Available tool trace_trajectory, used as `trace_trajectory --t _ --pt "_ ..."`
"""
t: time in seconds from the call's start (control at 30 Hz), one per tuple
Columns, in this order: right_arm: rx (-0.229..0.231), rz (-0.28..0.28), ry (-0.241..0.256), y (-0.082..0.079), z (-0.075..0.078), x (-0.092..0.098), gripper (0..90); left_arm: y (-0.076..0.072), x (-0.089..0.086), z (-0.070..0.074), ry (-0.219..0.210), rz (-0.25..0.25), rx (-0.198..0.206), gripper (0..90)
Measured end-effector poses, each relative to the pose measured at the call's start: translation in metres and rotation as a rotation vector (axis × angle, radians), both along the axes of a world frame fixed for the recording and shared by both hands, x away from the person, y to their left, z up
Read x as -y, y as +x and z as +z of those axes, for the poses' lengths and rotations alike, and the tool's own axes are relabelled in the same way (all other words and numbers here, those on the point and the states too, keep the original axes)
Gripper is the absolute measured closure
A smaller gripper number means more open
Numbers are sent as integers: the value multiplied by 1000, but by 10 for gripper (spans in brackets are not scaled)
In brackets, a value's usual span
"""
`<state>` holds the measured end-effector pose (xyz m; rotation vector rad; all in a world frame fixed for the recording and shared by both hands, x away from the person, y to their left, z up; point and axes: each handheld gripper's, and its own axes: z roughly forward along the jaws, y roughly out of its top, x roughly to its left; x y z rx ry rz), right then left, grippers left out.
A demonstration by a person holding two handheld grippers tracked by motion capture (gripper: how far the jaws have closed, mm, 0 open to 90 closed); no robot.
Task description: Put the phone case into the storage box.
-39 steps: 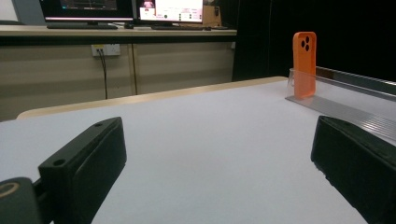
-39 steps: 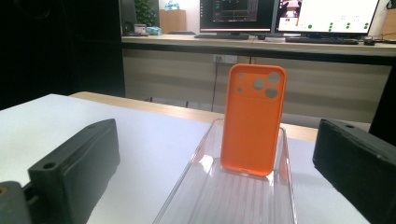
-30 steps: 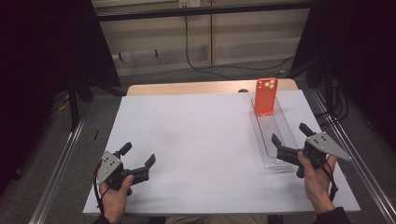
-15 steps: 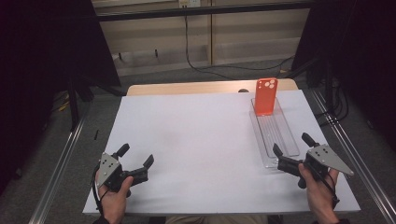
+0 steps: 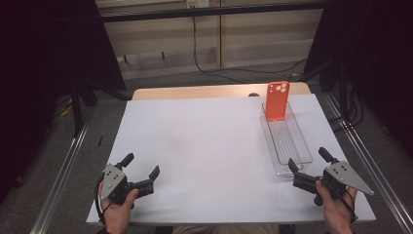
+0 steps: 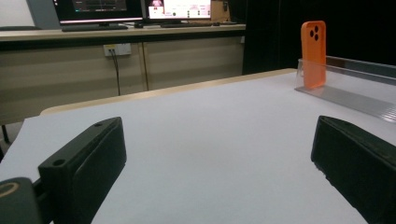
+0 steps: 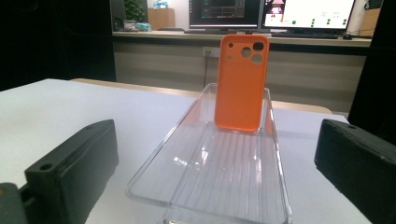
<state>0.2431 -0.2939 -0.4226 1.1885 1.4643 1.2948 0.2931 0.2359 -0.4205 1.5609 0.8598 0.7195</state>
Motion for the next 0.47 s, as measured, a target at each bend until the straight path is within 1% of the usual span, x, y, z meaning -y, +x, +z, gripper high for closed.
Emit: trace_trajectory --t 0.07,0.2,0.33,0.43,0.47 --pt "-5 0 8 -1 -1 1 0 0 0 -1 5 3 0 32" --pt "-8 -2 8 -5 -4 2 0 1 0 -1 -1 6 -7 32" --pt "0 9 7 -5 -3 1 0 2 0 -1 -4 -3 -13 32" --pt "4 7 11 -4 -3 2 0 4 -1 -2 -10 -11 -25 32" --pt "7 -1 19 -3 -3 3 0 4 -2 -2 -9 -5 -27 32"
